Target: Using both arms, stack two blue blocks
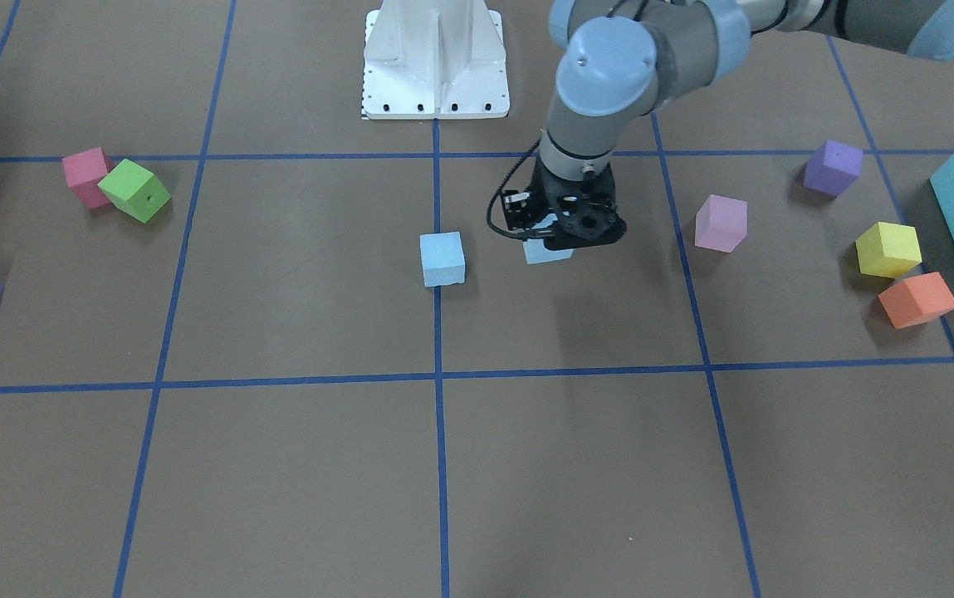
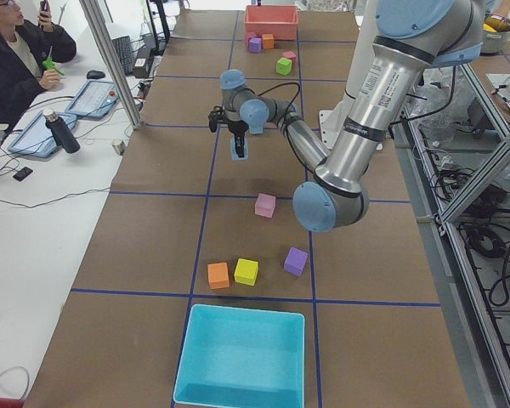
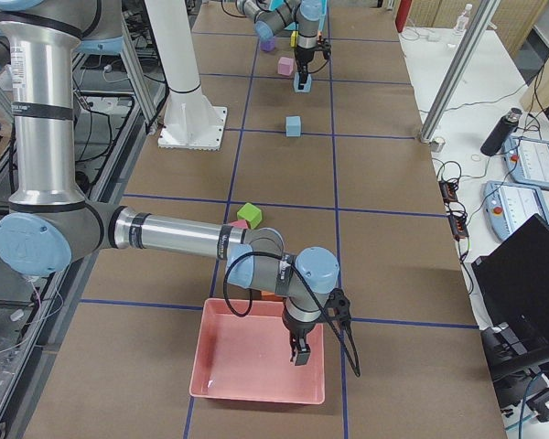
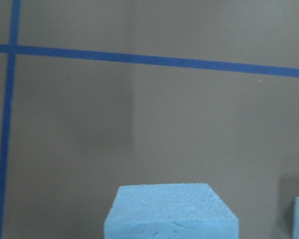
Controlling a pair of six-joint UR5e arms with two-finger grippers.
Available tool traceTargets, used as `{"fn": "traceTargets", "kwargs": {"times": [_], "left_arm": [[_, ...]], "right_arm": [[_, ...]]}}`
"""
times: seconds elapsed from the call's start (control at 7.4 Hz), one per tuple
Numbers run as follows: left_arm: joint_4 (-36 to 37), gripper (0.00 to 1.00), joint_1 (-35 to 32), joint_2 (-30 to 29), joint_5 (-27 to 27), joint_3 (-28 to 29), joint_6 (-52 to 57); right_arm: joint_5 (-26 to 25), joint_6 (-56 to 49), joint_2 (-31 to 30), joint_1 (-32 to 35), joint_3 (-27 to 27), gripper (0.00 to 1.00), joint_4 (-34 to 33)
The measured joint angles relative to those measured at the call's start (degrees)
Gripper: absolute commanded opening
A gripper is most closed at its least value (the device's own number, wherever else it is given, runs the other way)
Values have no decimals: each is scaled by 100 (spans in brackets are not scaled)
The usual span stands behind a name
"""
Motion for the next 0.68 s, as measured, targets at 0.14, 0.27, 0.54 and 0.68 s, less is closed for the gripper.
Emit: {"fn": "traceTargets", "kwargs": {"times": [0.14, 0.27, 0.54, 0.68], "left_arm": [[36, 5, 234, -381, 199, 310, -281], [41, 5, 402, -674, 349, 581, -450], [-4, 9, 526, -1052, 444, 1032, -537], [-61, 10, 550, -1124, 456, 1156, -523]], "right_arm": [[3, 4, -2, 1, -11, 100, 0], [4, 6, -4, 1, -18, 100, 0], [10, 7, -5, -1, -24, 100, 0], [12, 7, -5, -1, -24, 100, 0]]}}
